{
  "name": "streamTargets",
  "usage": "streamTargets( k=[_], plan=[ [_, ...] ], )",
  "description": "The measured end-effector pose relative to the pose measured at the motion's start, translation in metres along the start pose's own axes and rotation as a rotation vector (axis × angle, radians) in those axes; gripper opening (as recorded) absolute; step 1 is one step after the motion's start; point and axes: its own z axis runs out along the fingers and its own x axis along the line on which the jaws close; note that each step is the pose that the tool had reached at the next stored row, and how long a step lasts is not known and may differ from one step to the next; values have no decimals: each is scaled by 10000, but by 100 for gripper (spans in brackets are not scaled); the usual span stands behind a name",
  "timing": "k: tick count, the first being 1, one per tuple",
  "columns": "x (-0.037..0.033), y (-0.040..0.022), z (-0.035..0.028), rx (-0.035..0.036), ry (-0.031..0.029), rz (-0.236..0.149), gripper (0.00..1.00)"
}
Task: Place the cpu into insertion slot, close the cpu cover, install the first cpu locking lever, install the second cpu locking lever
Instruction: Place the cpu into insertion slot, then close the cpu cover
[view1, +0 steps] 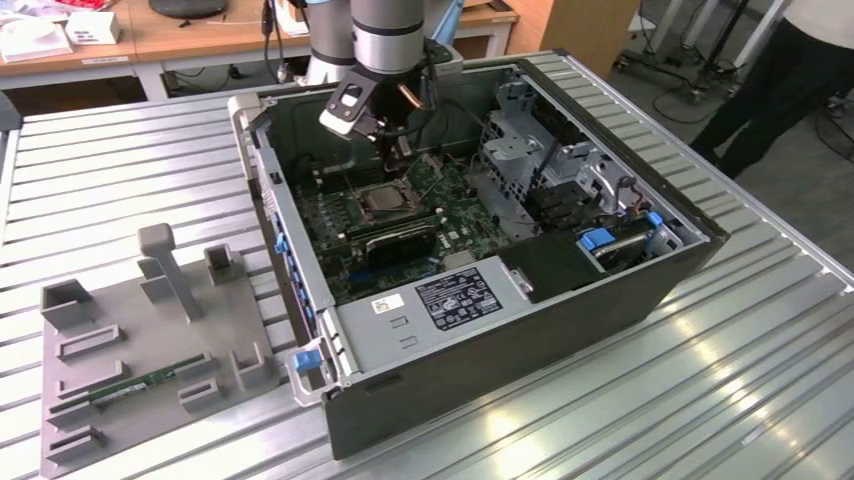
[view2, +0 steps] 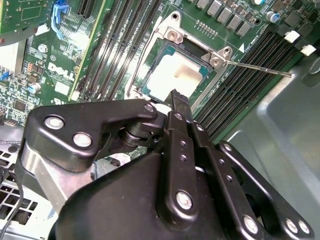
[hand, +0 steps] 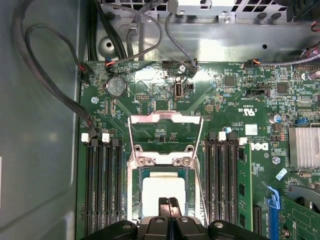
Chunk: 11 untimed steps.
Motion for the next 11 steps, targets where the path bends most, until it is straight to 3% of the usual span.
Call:
streamTargets(
  k=[11],
  plan=[
    [0,10,1,-1,1,0,11]
  ],
)
